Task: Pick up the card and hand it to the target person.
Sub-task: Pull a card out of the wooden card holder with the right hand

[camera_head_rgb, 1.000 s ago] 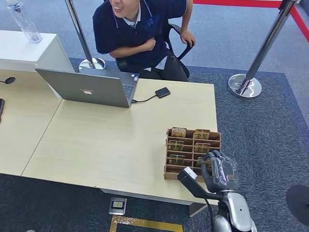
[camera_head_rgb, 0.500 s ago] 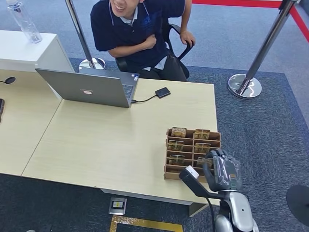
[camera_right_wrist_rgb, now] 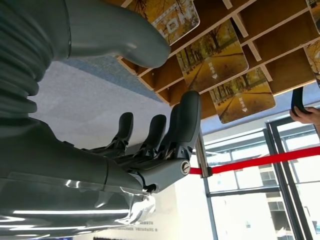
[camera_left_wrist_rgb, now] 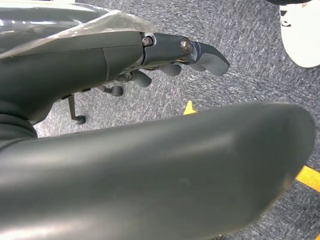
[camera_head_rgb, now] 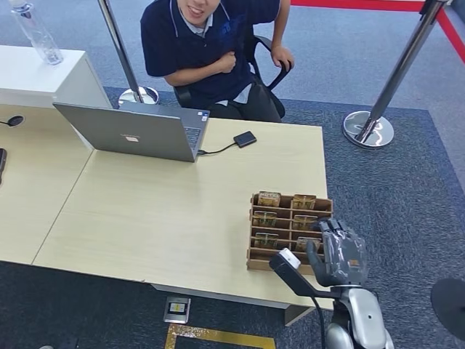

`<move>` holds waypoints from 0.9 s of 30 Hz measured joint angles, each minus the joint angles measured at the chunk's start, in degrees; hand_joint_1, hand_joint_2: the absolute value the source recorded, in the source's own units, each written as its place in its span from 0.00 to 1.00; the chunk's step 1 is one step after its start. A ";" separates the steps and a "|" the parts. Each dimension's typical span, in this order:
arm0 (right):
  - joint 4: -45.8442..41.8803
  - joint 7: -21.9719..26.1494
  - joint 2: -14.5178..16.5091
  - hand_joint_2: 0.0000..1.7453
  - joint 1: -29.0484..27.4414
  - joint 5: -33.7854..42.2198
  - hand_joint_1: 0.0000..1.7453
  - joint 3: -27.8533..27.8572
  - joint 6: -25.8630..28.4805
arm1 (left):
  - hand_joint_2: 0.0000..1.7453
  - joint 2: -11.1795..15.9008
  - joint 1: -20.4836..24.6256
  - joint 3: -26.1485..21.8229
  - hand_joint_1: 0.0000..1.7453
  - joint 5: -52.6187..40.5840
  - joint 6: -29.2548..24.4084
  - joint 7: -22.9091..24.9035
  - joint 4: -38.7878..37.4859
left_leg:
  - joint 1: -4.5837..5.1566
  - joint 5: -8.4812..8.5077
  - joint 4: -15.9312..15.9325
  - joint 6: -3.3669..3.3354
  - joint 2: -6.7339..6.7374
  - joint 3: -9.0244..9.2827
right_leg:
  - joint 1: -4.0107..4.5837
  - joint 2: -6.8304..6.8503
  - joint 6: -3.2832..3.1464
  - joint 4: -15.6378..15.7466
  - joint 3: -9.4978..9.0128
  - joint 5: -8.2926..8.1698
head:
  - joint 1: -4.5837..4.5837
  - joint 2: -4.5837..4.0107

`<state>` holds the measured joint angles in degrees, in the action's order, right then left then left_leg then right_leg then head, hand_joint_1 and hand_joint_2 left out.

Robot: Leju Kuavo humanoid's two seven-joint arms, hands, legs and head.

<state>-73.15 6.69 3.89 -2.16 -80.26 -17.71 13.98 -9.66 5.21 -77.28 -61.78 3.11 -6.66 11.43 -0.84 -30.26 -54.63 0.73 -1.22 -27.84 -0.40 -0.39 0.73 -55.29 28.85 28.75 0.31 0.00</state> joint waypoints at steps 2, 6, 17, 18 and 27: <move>0.59 -0.18 0.00 1.00 0.16 -0.09 0.46 -0.01 -0.07 | 0.00 0.00 0.00 0.01 0.00 -0.08 -0.01 0.04 0.00 | 0.00 0.00 0.00 0.00 0.00 0.00 | 0.00 0.00 0.00 0.00 0.00 0.00 | 0.00 0.00; 2.49 -0.54 0.00 1.00 0.77 -0.13 0.45 0.01 -0.01 | 0.00 0.00 0.00 0.01 0.00 -0.22 -0.01 0.10 0.00 | 0.00 0.00 0.00 0.00 0.00 0.00 | 0.00 0.00 0.00 0.00 0.00 0.00 | 0.00 0.00; 7.08 -0.80 -0.01 1.00 2.48 -0.13 0.47 0.05 0.47 | 0.00 0.00 0.00 0.01 0.00 -0.31 -0.01 0.11 -0.01 | 0.00 -0.01 0.00 -0.01 0.00 -0.01 | 0.00 0.00 0.01 0.00 0.00 0.01 | 0.01 0.00; 7.31 -0.89 -0.01 1.00 2.57 -0.14 0.47 0.07 0.59 | 0.00 0.00 0.01 0.01 0.00 -0.33 -0.01 0.11 -0.01 | 0.00 -0.01 0.00 -0.01 0.00 -0.01 | 0.00 0.00 0.01 0.00 0.00 0.01 | 0.01 0.00; 8.15 -1.18 -0.35 1.00 2.72 -0.32 0.54 0.31 1.22 | 0.00 0.00 -0.01 0.01 0.00 -0.37 -0.01 0.13 -0.02 | 0.00 -0.02 0.00 -0.02 0.00 0.00 | 0.00 0.00 0.03 0.00 0.00 0.02 | 0.00 0.00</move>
<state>-65.00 5.51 3.54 0.56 -80.59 -17.40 15.20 -9.66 5.19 -77.26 -62.15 3.10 -6.53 11.41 -0.84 -30.28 -54.63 0.71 -1.22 -27.84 -0.40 -0.39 0.76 -55.29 28.85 28.77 0.31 0.00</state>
